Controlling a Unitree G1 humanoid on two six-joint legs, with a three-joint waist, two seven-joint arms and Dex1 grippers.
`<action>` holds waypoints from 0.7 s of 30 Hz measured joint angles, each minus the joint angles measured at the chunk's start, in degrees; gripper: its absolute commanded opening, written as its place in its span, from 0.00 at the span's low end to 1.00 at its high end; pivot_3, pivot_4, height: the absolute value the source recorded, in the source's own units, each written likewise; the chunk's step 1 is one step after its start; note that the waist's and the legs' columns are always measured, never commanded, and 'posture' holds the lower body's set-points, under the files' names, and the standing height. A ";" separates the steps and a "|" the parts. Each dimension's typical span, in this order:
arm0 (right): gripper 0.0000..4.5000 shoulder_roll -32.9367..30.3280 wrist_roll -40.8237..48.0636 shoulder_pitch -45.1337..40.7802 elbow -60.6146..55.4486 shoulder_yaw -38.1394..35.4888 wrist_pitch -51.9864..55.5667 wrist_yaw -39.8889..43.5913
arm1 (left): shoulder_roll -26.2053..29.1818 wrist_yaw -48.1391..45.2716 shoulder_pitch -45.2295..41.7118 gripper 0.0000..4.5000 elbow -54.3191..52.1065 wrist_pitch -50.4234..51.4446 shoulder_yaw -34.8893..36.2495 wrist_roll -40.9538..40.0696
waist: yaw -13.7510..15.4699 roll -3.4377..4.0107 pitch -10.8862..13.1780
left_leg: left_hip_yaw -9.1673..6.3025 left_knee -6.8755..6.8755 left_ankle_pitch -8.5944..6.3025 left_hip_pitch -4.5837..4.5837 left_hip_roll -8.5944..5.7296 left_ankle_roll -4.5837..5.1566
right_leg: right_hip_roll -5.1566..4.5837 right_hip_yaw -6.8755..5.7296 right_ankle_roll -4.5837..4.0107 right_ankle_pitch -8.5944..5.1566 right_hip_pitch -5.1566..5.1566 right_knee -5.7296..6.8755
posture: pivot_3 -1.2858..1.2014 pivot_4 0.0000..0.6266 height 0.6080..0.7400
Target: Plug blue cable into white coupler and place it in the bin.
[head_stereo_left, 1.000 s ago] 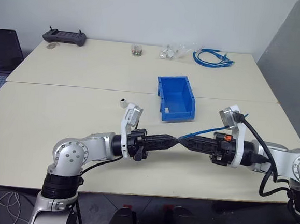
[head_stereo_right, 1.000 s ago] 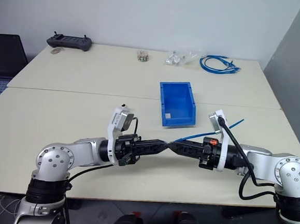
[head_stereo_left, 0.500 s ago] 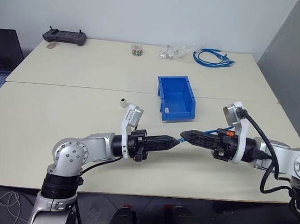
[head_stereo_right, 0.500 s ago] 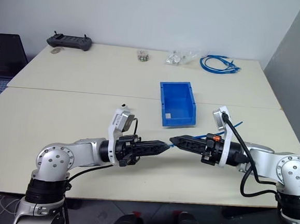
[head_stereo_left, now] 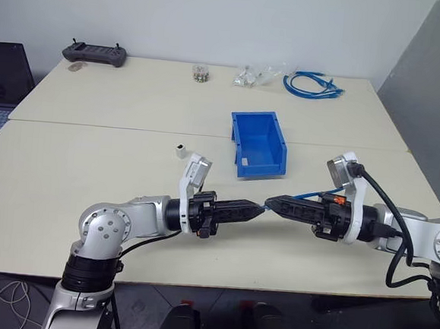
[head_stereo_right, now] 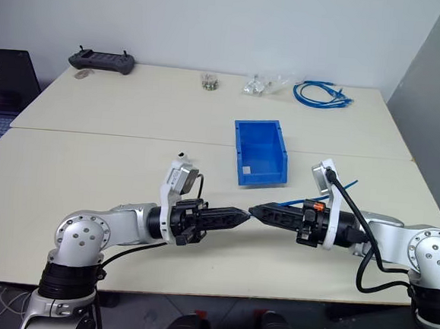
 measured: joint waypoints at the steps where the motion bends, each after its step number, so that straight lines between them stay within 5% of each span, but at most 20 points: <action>1: 0.39 -0.02 0.00 0.13 -0.01 0.09 0.00 0.11 | 0.00 0.00 0.00 0.04 0.00 0.00 0.00 0.00 | 0.00 0.00 0.00 | 0.00 0.00 0.00 0.00 0.00 0.00 | 0.00 0.00 0.00 0.00 0.00 0.00 | 0.52 0.24 1.00; 8: 0.06 -0.18 0.08 0.25 0.26 0.18 -0.26 0.20 | -0.15 -0.12 0.00 0.04 -0.11 -0.01 -0.03 -0.12 | 0.01 0.00 0.00 | 0.00 0.00 0.00 -0.10 0.00 0.00 | 0.00 0.00 0.01 0.00 -0.08 0.00 | 0.52 0.24 1.00; 16: 0.05 -0.29 0.14 0.41 0.30 0.18 -0.27 0.52 | -0.16 -0.19 0.00 0.04 -0.12 -0.02 -0.14 -0.09 | 0.02 0.00 0.00 | -0.01 0.02 0.00 -0.33 -0.01 0.00 | 0.00 -0.01 0.02 0.01 -0.25 -0.01 | 0.52 0.24 1.00; 21: 0.05 -0.43 0.04 0.52 0.21 0.35 -0.21 0.58 | 0.60 -1.07 0.59 0.29 -0.57 -0.37 -0.60 0.58 | 0.00 0.00 0.00 | -0.01 0.02 0.00 -0.32 0.01 0.00 | 0.00 -0.01 0.02 0.01 -0.26 -0.01 | 0.52 0.24 1.00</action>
